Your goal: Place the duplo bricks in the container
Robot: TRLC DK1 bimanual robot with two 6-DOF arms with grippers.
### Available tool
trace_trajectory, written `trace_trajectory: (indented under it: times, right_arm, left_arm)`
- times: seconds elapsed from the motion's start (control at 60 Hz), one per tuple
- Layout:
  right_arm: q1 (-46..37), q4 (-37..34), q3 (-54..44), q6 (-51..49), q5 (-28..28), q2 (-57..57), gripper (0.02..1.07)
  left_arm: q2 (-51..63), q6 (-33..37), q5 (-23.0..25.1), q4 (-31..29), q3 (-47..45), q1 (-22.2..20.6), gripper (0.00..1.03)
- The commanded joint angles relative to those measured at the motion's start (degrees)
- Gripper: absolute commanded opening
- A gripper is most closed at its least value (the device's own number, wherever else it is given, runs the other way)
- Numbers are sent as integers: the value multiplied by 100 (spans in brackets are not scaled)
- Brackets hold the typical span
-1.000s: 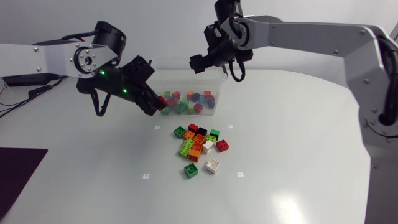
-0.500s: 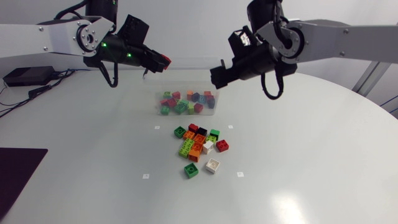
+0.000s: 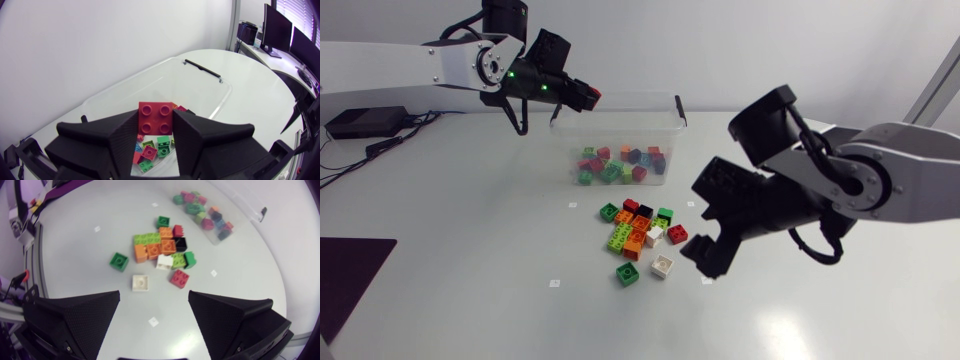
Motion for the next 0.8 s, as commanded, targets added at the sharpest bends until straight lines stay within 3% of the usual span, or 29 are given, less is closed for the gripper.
trace_trajectory:
  times: [0.0, 0.333, 0.417, 0.5, 0.533, 0.6, 0.783]
  right_arm:
    - [265, -235, -385, -349, -29, -192, 101]
    - [1047, -929, -1114, -516, -29, -587, 101]
    - [1152, -1026, -1264, -499, -29, -719, 100]
    - [1346, -1026, -1404, -393, -29, -745, 100]
    - [1513, -1017, -1475, -288, -29, -728, 100]
    - [1706, -1000, -1545, -129, 23, -657, 100]
    - [1926, -964, -1668, -6, 6, -657, 100]
  left_arm:
    - [258, -175, -46, 84, 257, 29, 28]
    - [556, -262, -318, 207, 398, -85, 32]
    - [583, -262, -406, 207, 415, -120, 49]
    - [539, -254, -520, 207, 450, -156, 86]
    - [469, -262, -547, 180, 433, -164, 91]
    - [346, -254, -582, 57, 398, -164, 98]
    - [-366, -166, -599, -338, -86, -199, 98]
